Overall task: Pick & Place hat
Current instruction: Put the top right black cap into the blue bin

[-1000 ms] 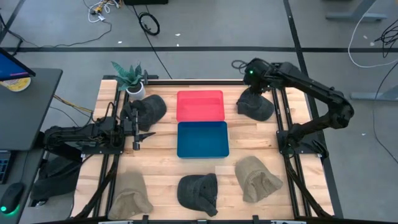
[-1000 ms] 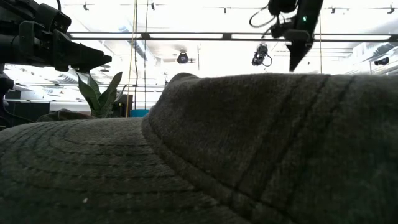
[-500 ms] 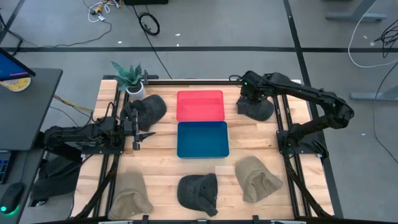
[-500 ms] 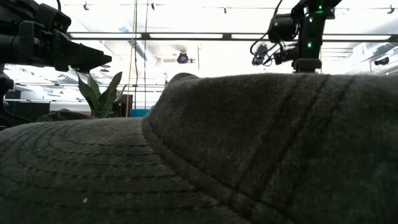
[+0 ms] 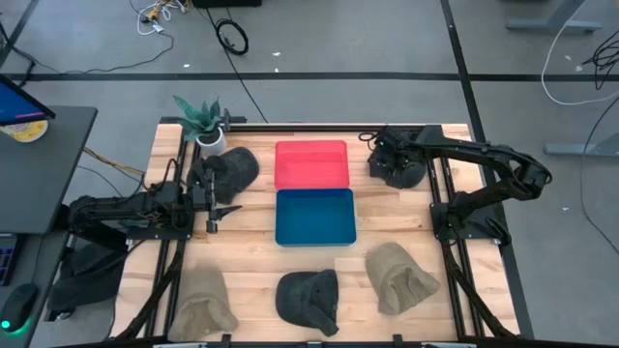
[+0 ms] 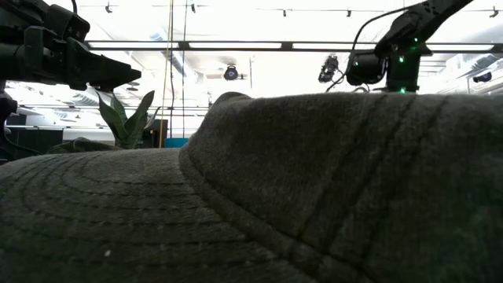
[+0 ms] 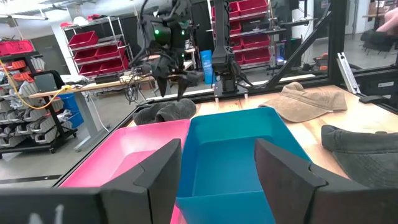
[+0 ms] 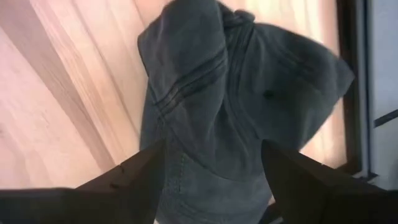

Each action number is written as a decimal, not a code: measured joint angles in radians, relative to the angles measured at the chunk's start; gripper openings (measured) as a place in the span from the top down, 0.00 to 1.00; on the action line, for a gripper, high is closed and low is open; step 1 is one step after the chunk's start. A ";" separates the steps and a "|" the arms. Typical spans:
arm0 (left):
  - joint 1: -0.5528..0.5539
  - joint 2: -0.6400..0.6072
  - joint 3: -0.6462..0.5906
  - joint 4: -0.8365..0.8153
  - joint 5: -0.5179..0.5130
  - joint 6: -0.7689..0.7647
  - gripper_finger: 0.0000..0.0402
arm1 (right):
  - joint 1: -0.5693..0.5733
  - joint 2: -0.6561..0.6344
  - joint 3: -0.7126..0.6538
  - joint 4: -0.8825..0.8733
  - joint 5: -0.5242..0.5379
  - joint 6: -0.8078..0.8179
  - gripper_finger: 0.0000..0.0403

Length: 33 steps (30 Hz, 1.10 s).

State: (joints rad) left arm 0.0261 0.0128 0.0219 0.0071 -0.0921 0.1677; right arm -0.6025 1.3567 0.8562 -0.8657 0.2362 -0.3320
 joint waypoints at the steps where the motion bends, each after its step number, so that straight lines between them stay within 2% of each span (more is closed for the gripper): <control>1: 0.000 0.000 0.000 0.000 0.000 0.000 0.49 | -0.003 0.000 -0.016 0.016 0.001 -0.003 0.35; 11: 0.000 0.000 0.000 0.000 0.000 0.000 0.49 | -0.034 0.000 -0.121 0.137 0.010 -0.021 0.44; 14: 0.000 0.000 0.000 0.000 0.000 0.000 0.49 | -0.034 0.000 -0.138 0.169 0.010 -0.022 0.49; 17: 0.000 0.000 0.000 0.000 0.000 0.000 0.49 | -0.034 0.000 -0.147 0.177 0.010 -0.028 0.60; 22: 0.000 0.000 0.000 0.000 0.000 0.000 0.49 | -0.034 0.000 -0.148 0.170 0.010 -0.035 0.93; 23: 0.000 0.000 0.000 0.000 0.000 0.000 0.49 | -0.034 0.000 -0.148 0.169 0.010 -0.032 0.96; 27: 0.000 0.000 0.000 0.000 0.000 0.000 0.49 | -0.028 0.000 -0.126 0.123 0.014 -0.016 0.97; 33: 0.000 0.000 0.000 0.000 0.000 0.000 0.49 | 0.051 0.000 -0.015 0.006 0.105 0.004 0.99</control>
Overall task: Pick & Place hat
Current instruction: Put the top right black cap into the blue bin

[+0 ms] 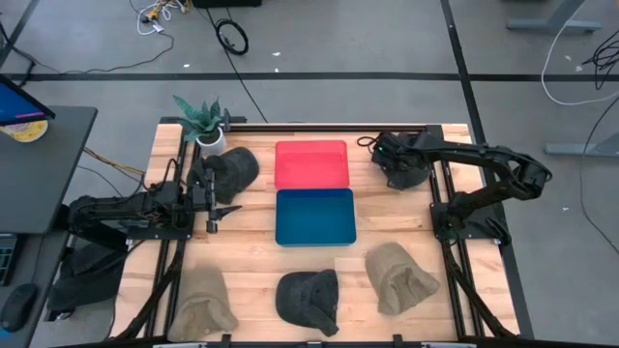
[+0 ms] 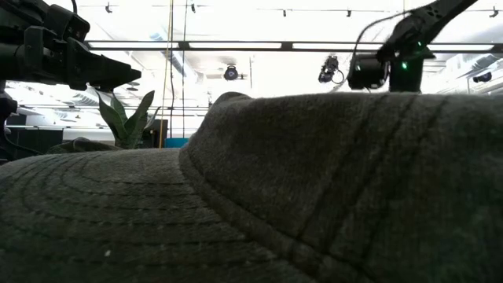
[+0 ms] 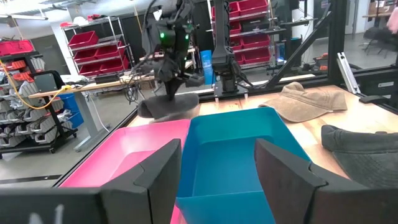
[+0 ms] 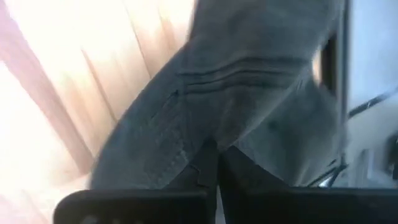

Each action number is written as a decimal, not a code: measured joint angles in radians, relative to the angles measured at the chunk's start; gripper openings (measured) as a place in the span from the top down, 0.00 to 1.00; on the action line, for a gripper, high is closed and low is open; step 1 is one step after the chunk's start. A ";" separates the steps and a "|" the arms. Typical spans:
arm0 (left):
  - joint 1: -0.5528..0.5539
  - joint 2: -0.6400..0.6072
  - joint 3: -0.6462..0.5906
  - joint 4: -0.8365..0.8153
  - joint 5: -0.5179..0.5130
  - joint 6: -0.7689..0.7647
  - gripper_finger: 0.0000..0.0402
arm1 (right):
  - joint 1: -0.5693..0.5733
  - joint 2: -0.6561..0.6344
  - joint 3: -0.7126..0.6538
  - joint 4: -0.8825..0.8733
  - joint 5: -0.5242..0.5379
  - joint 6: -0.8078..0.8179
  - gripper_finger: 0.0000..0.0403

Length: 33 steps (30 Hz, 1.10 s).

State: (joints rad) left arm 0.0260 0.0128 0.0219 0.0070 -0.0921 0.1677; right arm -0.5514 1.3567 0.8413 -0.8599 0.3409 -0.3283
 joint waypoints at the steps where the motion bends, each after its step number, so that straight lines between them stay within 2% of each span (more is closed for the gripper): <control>1: 0.000 0.000 0.000 0.000 0.000 0.000 0.49 | 0.019 0.000 0.021 -0.005 0.000 0.007 0.99; 6: 0.000 0.000 0.000 0.000 0.000 0.000 0.49 | 0.134 0.000 0.134 -0.008 0.005 0.006 1.00; 14: 0.000 0.000 0.000 0.000 0.000 0.000 0.49 | 0.400 0.000 0.315 -0.002 0.010 0.018 1.00; 21: 0.000 0.000 0.000 0.000 0.000 0.000 0.49 | 0.644 0.020 0.392 0.090 0.014 -0.003 1.00; 24: 0.000 0.000 0.000 0.000 0.000 0.000 0.49 | 0.728 0.068 0.413 0.128 0.063 -0.035 1.00; 27: 0.000 0.000 0.000 0.001 0.000 0.000 0.49 | 0.780 0.140 0.449 0.133 0.124 -0.070 1.00; 33: 0.000 0.000 0.000 0.002 0.000 0.000 0.49 | 0.801 0.283 0.539 0.135 0.134 -0.077 1.00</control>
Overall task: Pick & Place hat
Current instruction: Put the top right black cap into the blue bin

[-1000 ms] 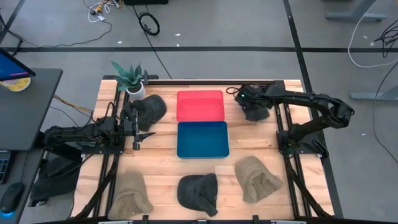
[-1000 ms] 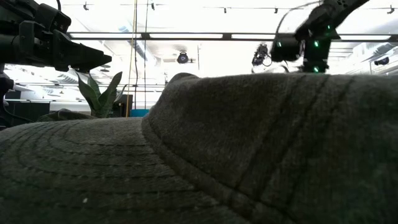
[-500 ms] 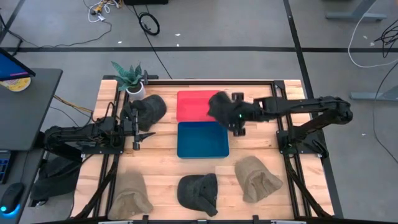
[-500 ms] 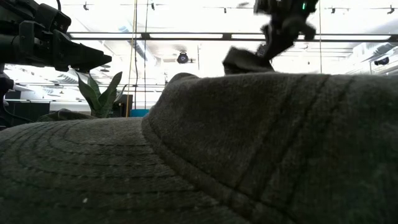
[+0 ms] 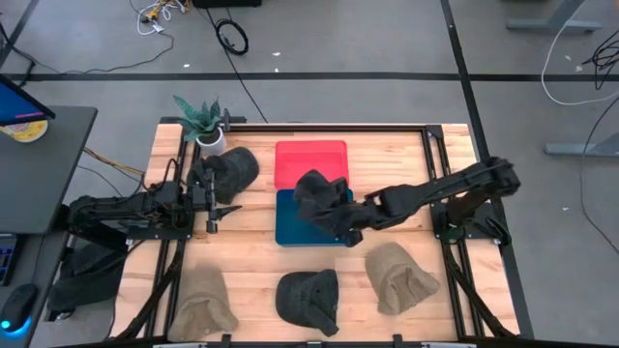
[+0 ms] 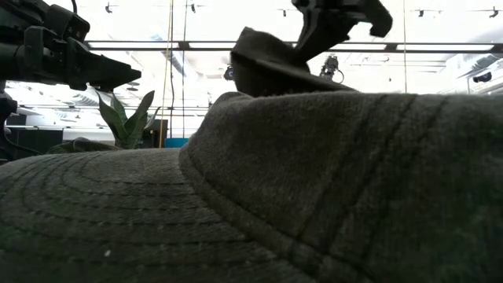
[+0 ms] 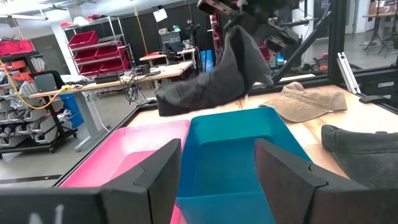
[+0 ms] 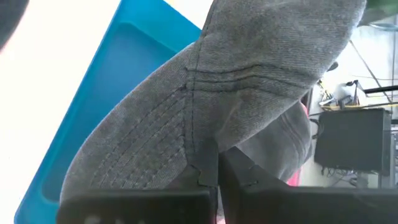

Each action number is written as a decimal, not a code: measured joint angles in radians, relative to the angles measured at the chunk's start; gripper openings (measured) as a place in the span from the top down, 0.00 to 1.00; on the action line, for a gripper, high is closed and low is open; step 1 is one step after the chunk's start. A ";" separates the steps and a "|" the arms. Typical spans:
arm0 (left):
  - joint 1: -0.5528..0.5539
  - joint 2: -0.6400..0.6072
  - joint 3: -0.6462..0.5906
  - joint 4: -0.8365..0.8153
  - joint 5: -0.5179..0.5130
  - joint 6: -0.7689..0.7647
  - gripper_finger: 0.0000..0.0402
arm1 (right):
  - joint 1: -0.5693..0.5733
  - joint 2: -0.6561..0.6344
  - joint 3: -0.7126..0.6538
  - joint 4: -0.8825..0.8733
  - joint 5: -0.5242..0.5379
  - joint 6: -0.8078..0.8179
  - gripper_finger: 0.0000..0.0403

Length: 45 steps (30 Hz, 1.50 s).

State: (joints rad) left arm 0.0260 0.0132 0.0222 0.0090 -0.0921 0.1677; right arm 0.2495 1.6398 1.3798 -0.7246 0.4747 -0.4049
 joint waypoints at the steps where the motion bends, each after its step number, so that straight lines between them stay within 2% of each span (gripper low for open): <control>1: 0.000 0.000 0.000 0.000 0.000 0.000 0.49 | 0.001 0.022 0.012 0.000 0.000 0.000 1.00; 8: 0.000 0.000 0.000 0.001 0.000 0.000 0.49 | 0.001 0.129 0.036 0.009 -0.074 0.028 1.00; 20: 0.000 0.000 0.000 0.002 0.000 0.000 0.49 | -0.015 0.302 0.025 0.023 -0.104 0.030 1.00; 36: 0.000 0.000 0.000 0.002 0.000 0.000 0.49 | 0.001 0.315 0.024 0.047 -0.162 0.022 0.90; 40: 0.000 0.000 0.000 0.002 0.000 0.000 0.49 | 0.005 0.315 0.049 0.039 -0.123 0.029 0.84; 45: 0.000 0.000 0.000 0.002 0.000 0.000 0.49 | 0.009 0.315 0.117 0.010 -0.115 0.054 0.71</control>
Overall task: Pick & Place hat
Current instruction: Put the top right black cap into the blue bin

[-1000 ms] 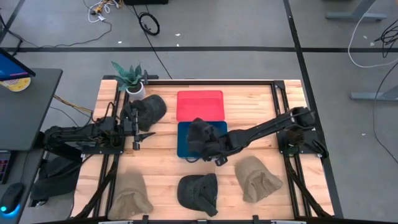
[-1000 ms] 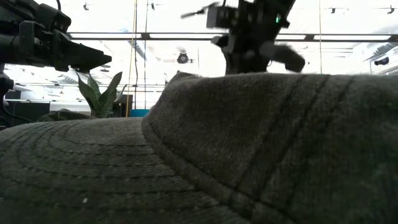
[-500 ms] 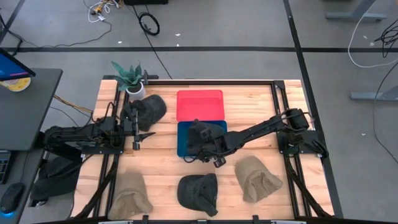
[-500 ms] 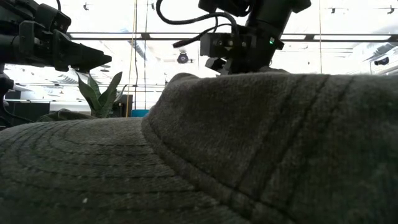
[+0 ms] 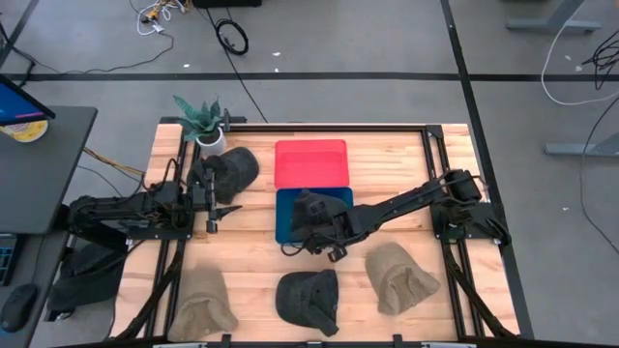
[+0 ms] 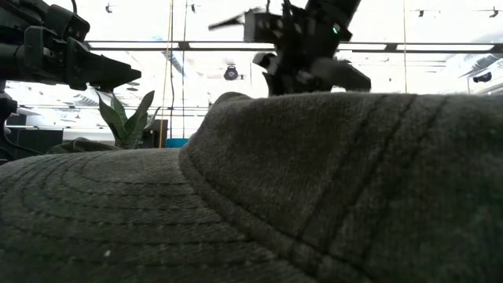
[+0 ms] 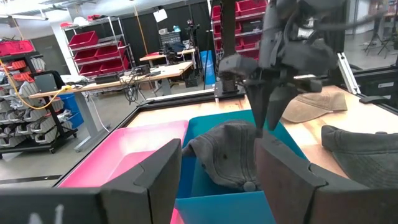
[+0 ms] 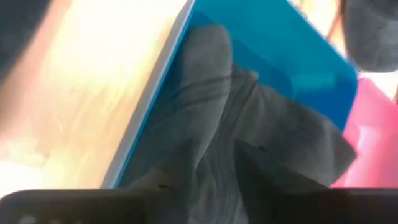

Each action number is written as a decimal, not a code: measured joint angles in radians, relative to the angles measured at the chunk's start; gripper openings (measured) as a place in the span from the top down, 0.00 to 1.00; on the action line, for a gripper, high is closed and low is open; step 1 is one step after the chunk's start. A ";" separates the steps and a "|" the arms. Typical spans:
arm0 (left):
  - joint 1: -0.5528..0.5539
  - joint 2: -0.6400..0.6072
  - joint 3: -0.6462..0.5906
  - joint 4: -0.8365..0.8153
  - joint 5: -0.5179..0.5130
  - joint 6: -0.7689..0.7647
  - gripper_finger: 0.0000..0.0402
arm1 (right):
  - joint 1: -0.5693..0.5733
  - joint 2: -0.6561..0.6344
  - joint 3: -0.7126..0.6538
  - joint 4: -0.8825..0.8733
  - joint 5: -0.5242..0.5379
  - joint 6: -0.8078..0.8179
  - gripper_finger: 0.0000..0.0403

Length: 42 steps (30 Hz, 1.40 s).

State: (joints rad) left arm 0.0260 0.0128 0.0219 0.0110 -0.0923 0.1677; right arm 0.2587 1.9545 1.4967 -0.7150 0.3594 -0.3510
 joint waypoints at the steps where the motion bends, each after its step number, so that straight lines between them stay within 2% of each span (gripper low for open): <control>1: 0.000 0.000 0.000 0.000 0.000 0.000 0.49 | 0.001 0.000 0.013 -0.006 0.002 0.007 0.68; 5: 0.000 0.000 0.000 0.000 0.000 0.000 0.49 | -0.006 -0.005 0.049 -0.031 0.053 0.062 0.59; 8: 0.000 0.000 0.000 0.000 0.000 0.000 0.49 | -0.037 -0.004 0.048 -0.038 0.130 0.121 0.56; 10: 0.000 0.000 0.000 0.000 0.000 0.000 0.49 | -0.070 -0.004 0.042 -0.023 0.164 0.175 0.56; 16: 0.000 0.000 0.000 0.000 0.000 0.000 0.49 | -0.173 -0.004 0.023 -0.014 0.165 0.298 0.60; 18: 0.000 0.000 0.000 0.000 0.000 0.000 0.49 | -0.196 -0.004 0.023 -0.007 0.148 0.329 0.62; 22: 0.000 0.000 0.000 0.000 0.000 0.000 0.49 | -0.218 -0.003 0.023 -0.003 0.040 0.327 0.66; 29: 0.000 0.000 0.000 0.000 0.000 0.000 0.49 | -0.188 0.014 0.011 0.011 -0.051 0.266 0.72; 34: 0.000 0.000 0.000 0.000 0.000 0.000 0.49 | -0.179 0.028 -0.062 0.088 -0.065 0.264 0.76; 42: 0.000 0.000 0.000 0.001 0.000 0.000 0.49 | -0.177 0.014 -0.110 0.084 -0.064 0.264 0.81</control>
State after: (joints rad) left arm 0.0257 0.0128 0.0219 0.0116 -0.0925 0.1677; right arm 0.0820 1.9681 1.3868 -0.6314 0.2955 -0.0869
